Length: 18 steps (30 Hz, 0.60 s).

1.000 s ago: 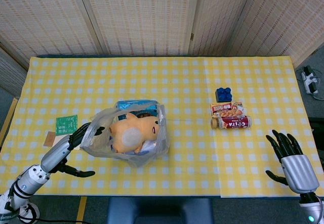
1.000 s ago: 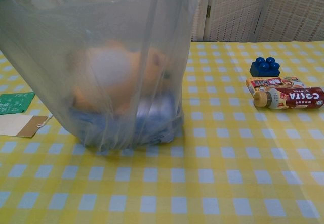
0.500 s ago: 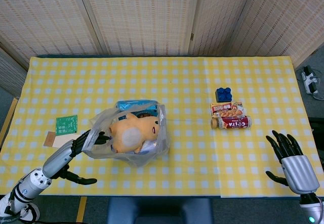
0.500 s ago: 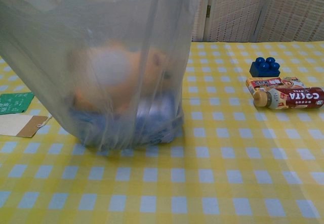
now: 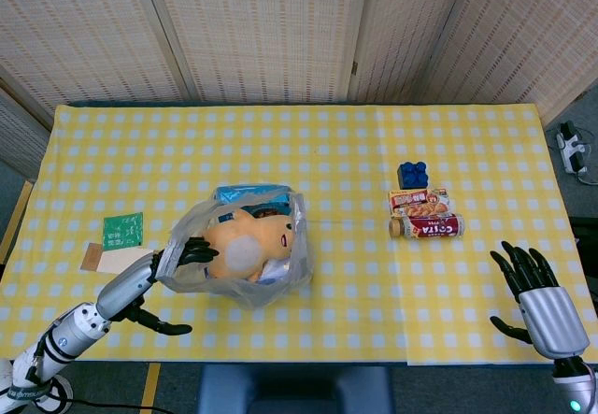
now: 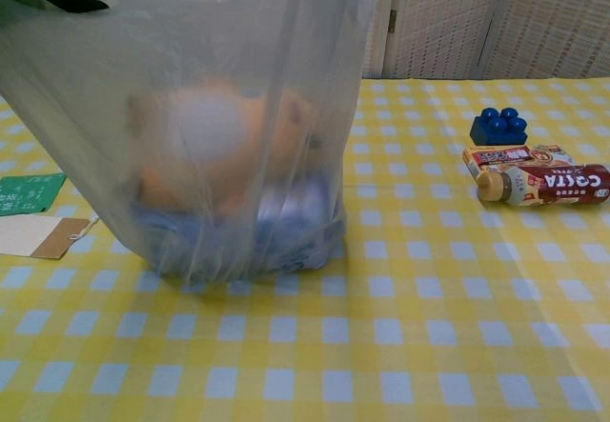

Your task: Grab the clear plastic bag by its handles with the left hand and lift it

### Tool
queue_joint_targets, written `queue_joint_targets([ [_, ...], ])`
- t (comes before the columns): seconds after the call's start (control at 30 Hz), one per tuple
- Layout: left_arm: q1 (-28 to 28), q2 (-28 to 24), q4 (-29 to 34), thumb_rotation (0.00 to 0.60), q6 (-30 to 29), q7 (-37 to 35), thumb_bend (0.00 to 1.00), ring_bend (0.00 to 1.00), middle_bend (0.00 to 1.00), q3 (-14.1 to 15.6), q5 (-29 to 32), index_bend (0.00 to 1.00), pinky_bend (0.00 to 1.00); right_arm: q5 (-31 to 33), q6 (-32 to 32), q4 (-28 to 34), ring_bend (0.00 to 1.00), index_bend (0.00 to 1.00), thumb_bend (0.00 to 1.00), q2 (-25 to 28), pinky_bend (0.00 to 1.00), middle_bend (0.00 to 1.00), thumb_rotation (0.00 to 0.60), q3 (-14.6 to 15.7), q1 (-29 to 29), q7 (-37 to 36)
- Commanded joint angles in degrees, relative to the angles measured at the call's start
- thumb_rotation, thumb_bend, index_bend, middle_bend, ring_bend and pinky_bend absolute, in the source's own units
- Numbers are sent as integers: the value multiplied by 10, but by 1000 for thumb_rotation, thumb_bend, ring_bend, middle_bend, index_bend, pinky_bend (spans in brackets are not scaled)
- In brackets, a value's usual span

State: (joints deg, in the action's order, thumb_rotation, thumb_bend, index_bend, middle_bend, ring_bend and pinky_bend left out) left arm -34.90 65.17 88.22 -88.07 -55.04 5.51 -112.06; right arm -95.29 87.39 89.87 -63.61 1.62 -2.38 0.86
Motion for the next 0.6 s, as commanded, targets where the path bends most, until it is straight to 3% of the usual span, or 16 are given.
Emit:
queue_joint_targets([
  [0.03,-12,-1,5,600,13,-10,113,118,181,-1,3,181,112,1,-1,0,0,0,53,0,0,0,600,0,0,0],
  [0.23,-40,-5,22,600,44,-21,110,116,182,-7,7,176,102,1,-1,0,0,0,52,0,0,0,600,-1,0,0],
  [0.4,-70,-9,42,600,83,-38,108,48,170,-8,9,164,20,-1,-4,0,0,0,52,1,0,0,600,2,-1,-1],
  [0.6,-102,-9,61,600,115,-66,108,23,143,-18,23,164,23,-2,-1,1,0,0,52,2,0,0,600,2,0,-2],
])
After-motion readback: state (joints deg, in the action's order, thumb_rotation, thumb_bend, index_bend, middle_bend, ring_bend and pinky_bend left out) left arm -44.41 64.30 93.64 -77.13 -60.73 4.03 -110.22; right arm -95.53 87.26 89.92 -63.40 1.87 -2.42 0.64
